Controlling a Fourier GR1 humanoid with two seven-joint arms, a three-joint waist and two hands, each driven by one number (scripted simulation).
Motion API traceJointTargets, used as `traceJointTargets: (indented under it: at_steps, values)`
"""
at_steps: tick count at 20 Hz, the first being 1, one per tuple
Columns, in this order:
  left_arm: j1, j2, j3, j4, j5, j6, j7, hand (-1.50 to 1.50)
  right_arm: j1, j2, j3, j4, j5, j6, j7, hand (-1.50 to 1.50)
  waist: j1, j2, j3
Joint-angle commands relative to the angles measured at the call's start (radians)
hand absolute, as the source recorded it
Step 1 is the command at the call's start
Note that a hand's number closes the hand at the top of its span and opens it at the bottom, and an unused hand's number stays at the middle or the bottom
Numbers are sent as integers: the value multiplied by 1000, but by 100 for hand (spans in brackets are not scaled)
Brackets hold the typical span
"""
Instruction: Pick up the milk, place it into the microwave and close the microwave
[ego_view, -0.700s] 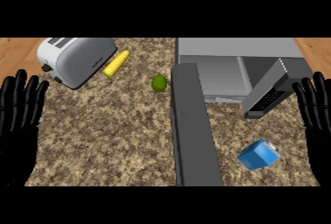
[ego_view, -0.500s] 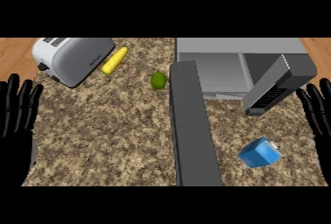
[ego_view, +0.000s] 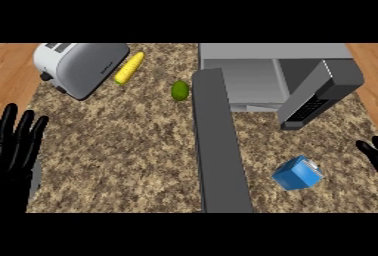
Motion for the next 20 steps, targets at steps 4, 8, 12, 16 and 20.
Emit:
traceJointTargets:
  at_steps: [4, 8, 12, 16, 20]
  values:
    - [151, 38, 116, -154, 182, -88, 46, -150, 73, -8, -112, -4, -87, 82, 21, -150, 8, 3, 0]
    - [306, -13, 86, -188, 175, -161, -17, -150, 41, -1, -125, 121, 9, 140, -10, -150, 14, 3, 0]
    - [360, 15, 195, -221, 297, -234, -23, -150, 15, 43, -126, 157, 89, 147, -30, -150, 16, 3, 0]
    - [424, -17, 197, -225, 254, -286, -71, -150, -34, 85, -124, 289, 205, 130, -75, -150, 22, 4, 0]
    - [401, -28, 201, -231, 261, -273, -56, -150, -26, 151, -109, 402, 408, 122, -219, -150, 18, 5, 1]
